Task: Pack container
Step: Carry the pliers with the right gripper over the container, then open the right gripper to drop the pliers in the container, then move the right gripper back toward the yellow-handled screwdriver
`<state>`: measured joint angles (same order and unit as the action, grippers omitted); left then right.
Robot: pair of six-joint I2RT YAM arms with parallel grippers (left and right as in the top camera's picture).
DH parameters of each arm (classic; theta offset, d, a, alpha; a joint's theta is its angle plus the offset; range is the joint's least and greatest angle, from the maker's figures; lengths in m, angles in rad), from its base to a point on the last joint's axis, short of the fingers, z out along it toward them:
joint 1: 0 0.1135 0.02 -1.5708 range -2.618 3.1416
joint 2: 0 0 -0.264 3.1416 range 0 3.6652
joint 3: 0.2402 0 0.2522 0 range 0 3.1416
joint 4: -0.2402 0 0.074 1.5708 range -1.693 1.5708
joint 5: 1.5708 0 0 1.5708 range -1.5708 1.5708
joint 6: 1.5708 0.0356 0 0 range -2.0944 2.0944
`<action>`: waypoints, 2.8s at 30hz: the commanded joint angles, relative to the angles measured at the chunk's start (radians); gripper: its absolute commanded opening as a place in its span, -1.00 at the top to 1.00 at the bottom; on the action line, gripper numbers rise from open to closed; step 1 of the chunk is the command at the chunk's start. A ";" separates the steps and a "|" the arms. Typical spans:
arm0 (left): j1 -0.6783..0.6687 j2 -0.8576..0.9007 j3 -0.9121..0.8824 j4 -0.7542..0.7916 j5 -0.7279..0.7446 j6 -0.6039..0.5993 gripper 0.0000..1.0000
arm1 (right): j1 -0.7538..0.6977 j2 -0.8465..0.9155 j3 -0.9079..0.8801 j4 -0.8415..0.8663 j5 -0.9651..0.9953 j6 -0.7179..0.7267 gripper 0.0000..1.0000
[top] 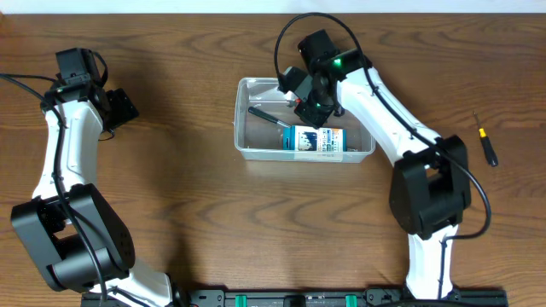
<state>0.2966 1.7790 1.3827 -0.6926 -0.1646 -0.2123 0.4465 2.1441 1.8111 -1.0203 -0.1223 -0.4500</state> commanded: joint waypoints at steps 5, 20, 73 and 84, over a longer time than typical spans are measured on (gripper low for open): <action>0.002 0.009 0.022 -0.003 -0.012 -0.002 -0.96 | 0.013 0.056 0.016 -0.005 -0.047 0.008 0.97; 0.002 0.009 0.022 -0.003 -0.012 -0.002 -0.96 | 0.010 0.034 0.044 -0.032 -0.047 0.045 -0.98; 0.002 0.009 0.022 -0.003 -0.012 -0.002 -0.96 | -0.982 0.219 0.239 -0.330 0.087 -0.038 -0.43; 0.002 0.009 0.022 -0.003 -0.012 -0.002 -0.96 | -0.980 0.286 0.235 -0.321 0.077 -0.037 -0.35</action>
<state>0.2966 1.7790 1.3827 -0.6926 -0.1646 -0.2123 -0.5438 2.4210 2.0499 -1.3441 -0.0315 -0.4767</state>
